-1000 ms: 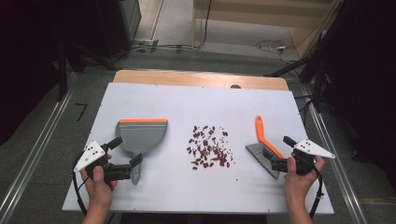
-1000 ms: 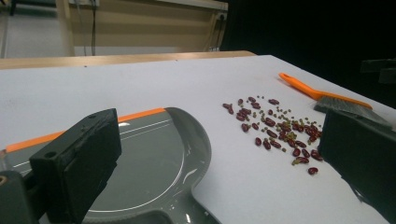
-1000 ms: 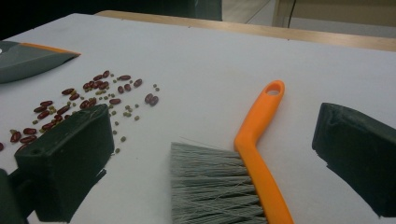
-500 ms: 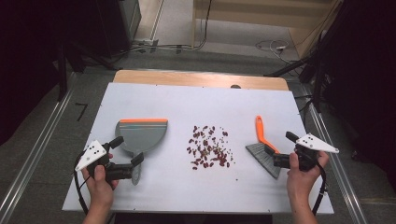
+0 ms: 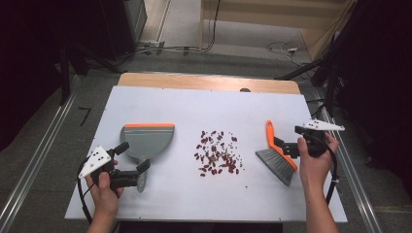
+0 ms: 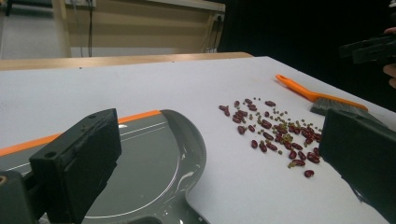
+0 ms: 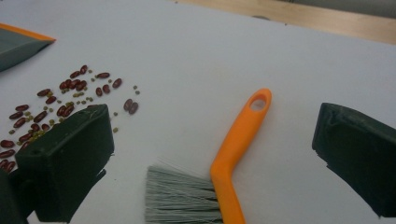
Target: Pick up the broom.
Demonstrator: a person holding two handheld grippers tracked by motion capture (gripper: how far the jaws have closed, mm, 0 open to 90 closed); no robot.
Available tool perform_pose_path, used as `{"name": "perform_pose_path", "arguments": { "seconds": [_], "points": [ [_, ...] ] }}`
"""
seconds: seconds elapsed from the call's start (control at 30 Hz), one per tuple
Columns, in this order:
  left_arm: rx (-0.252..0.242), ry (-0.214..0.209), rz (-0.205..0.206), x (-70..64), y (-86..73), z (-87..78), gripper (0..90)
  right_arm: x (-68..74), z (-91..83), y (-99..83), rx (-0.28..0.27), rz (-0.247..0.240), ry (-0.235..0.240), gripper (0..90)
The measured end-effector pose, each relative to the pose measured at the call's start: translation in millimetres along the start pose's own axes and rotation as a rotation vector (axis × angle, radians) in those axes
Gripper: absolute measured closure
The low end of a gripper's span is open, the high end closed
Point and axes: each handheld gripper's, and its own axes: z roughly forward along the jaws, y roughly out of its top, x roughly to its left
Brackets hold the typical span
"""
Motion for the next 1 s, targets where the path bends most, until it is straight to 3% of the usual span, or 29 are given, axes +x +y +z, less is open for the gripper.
{"name": "perform_pose_path", "arguments": {
  "seconds": [0.1, 0.17, 0.27, 0.33, 0.43, 0.47, 0.6, 0.67, 0.77, 0.83, 1.0],
  "points": [
    [0.011, -0.006, 0.004, -0.9, -0.8, 4.3, 0.0, -5.8, 10.8, 5.2, 0.048, 0.021, 0.014, 0.0],
    [0.018, -0.011, 0.007, -1.5, -1.4, 6.3, 0.0, -7.9, 23.2, 9.0, 0.125, 0.037, -0.018, 4.0],
    [0.026, -0.013, 0.018, -3.5, -1.6, 8.4, 0.0, -8.3, 29.0, 10.0, 0.162, 0.064, -0.03, 9.4],
    [0.031, -0.011, 0.026, -5.0, -1.6, 8.2, 0.0, -8.2, 35.4, 9.9, 0.205, 0.091, -0.049, 23.2],
    [0.029, -0.01, 0.028, -5.3, -1.3, 7.8, 0.0, -7.1, 39.0, 9.2, 0.233, 0.125, -0.085, 28.5],
    [0.029, -0.008, 0.027, -5.4, -1.1, 7.4, 0.0, -5.1, 42.3, 8.1, 0.264, 0.135, -0.122, 33.5],
    [0.028, -0.005, 0.028, -5.3, -0.8, 6.8, 0.0, -2.5, 47.1, 6.3, 0.304, 0.136, -0.148, 39.5],
    [0.029, -0.005, 0.029, -5.5, -0.9, 7.1, 0.0, -3.5, 51.1, 3.6, 0.33, 0.158, -0.118, 48.2],
    [0.033, -0.007, 0.033, -5.5, -1.2, 7.9, 0.0, -0.6, 53.2, 1.6, 0.344, 0.147, -0.124, 52.7],
    [0.033, -0.008, 0.032, -5.6, -1.4, 8.6, 0.0, 1.1, 55.8, 1.0, 0.364, 0.18, -0.12, 52.9],
    [0.034, -0.008, 0.033, -6.4, -1.4, 8.7, 0.0, 6.3, 66.4, -3.6, 0.426, 0.131, -0.184, 55.0]
  ]
}}
